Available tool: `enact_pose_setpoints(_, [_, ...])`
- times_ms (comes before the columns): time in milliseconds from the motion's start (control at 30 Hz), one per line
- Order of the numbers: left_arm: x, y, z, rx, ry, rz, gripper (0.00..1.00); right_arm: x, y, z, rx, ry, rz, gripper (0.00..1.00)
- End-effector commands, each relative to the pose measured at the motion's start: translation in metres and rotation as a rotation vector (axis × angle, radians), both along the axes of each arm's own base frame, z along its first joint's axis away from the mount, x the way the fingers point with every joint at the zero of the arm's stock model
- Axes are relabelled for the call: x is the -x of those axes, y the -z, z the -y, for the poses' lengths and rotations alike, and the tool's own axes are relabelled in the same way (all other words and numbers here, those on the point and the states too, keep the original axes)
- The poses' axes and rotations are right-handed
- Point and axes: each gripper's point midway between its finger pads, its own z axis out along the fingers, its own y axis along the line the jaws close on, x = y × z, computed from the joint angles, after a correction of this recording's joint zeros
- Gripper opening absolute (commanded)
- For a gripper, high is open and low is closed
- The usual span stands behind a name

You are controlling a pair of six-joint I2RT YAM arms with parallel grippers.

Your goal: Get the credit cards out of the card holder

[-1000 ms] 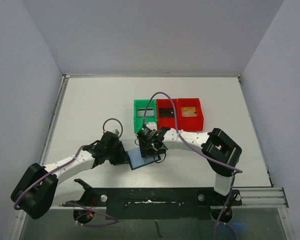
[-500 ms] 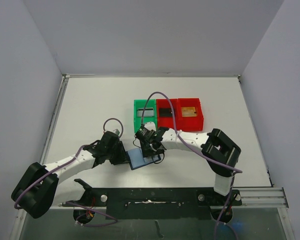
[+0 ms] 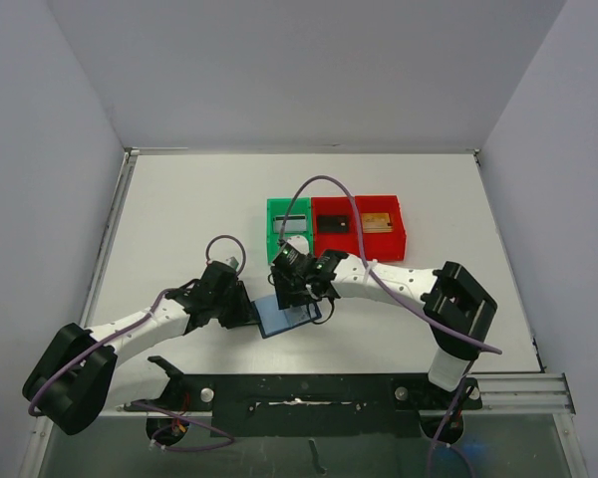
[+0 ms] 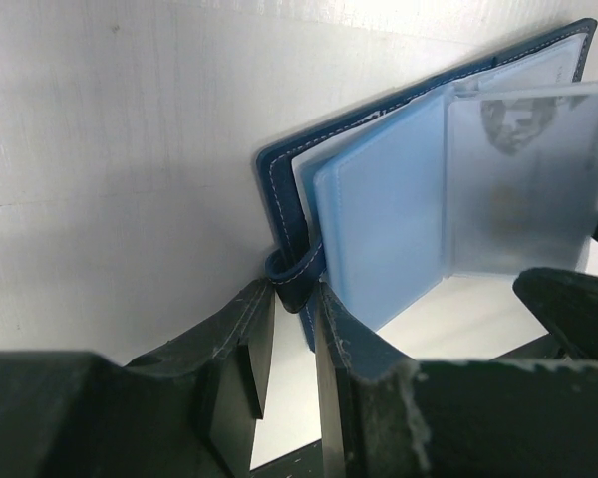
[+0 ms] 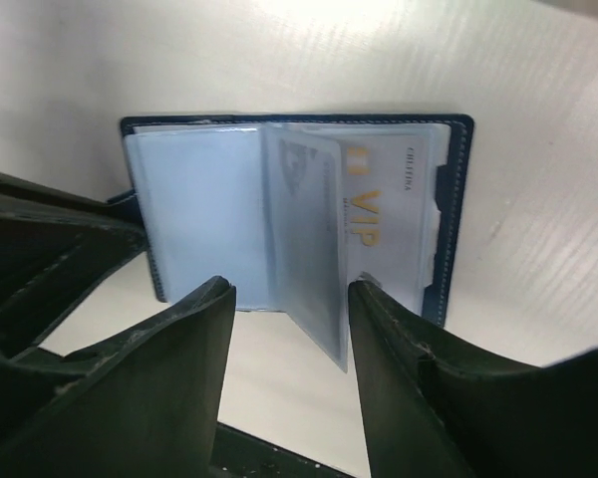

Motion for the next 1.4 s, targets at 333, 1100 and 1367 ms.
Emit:
enact_pose_setpoints(333, [-0.011, -0.022, -0.019, -0.032, -0.135, 0.079, 0.28, 0.025, -0.048, -0.091, -0.486, -0.255, -0.089, 0.52])
enact_pose_setpoints(1100, [-0.027, -0.086, 0.035, 0.194, 0.047, 0.22, 0.37, -0.006, -0.003, -0.031, -0.513, 0.032, -0.143, 0.37])
enact_pose_setpoints(1367, [-0.012, -0.041, 0.042, 0.113, 0.098, 0.078, 0.33, 0.002, 0.026, -0.017, -0.417, 0.076, -0.185, 0.38])
